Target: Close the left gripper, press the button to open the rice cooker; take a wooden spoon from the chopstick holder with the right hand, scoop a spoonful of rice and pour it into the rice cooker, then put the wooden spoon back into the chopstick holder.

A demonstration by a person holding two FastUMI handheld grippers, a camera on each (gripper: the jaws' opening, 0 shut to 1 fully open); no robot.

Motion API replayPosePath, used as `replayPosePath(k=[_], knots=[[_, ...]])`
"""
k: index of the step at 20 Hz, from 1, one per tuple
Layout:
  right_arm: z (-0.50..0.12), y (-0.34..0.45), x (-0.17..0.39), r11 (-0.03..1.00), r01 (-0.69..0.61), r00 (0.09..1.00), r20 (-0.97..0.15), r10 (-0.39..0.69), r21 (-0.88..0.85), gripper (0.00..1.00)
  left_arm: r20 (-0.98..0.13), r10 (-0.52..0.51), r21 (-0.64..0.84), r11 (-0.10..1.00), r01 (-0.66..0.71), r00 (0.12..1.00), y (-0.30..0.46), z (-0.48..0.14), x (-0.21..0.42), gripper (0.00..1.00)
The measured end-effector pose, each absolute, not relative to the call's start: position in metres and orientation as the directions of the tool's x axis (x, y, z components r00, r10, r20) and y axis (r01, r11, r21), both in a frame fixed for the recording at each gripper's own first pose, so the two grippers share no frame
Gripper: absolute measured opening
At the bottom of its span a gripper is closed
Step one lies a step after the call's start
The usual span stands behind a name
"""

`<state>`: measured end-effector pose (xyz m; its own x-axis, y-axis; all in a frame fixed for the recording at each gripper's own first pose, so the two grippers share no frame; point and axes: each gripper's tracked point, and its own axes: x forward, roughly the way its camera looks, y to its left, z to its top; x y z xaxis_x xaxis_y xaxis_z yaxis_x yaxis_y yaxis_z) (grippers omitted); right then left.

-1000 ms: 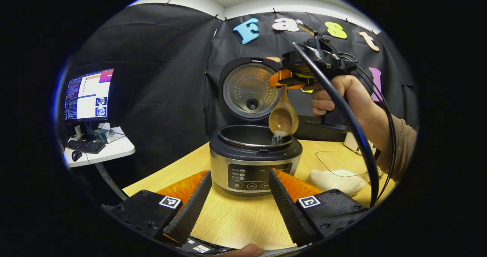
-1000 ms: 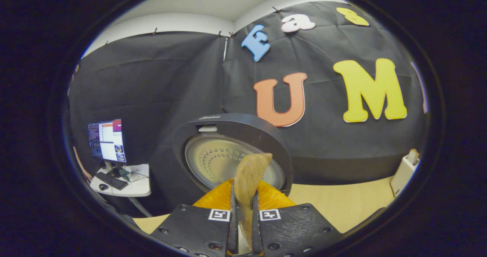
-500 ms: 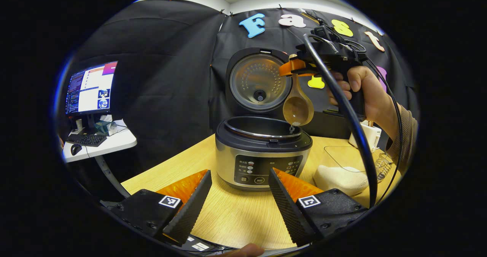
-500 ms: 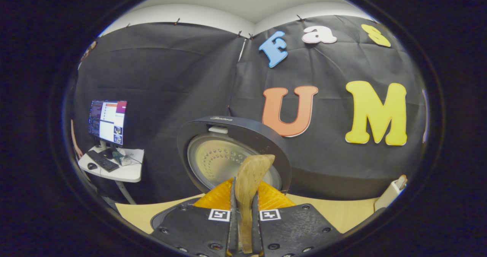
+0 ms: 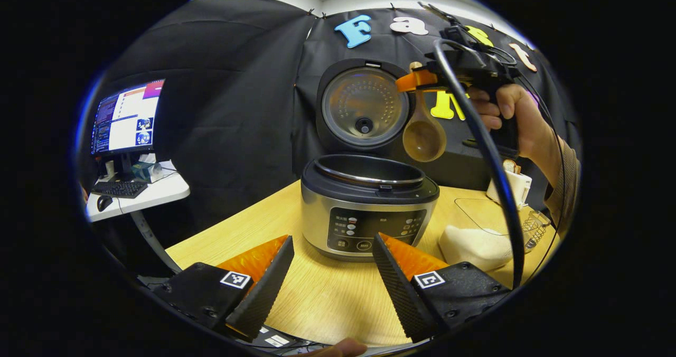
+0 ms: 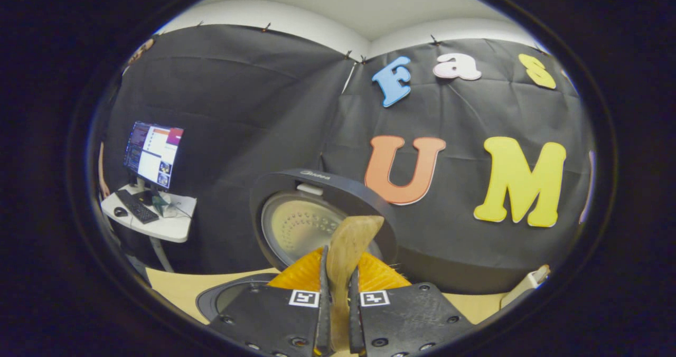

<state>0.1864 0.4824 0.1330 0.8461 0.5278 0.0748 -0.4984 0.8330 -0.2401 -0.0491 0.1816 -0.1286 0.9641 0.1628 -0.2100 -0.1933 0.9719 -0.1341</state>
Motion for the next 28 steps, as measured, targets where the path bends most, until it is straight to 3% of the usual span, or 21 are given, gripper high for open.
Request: replayPosePath(k=[8, 16, 28], knots=[[0.165, 0.377, 0.162, 0.884, -0.435, 0.876, 0.146, 0.459, -0.169, 0.13, -0.182, 0.139, -0.11, 0.981, -0.161, 0.973, 0.153, -0.116, -0.047, 0.96], [0.157, 0.224, 0.135, 0.947, -0.296, 0.936, 0.162, 0.313, -0.124, 0.13, -0.164, 0.077, -0.071, 0.993, -0.089, 0.983, 0.101, -0.11, -0.04, 0.96], [0.09, 0.053, 0.094, 0.992, -0.125, 0.984, 0.129, 0.125, -0.006, 0.13, -0.121, 0.021, -0.082, 0.996, -0.031, 0.992, 0.048, -0.094, -0.037, 0.96]])
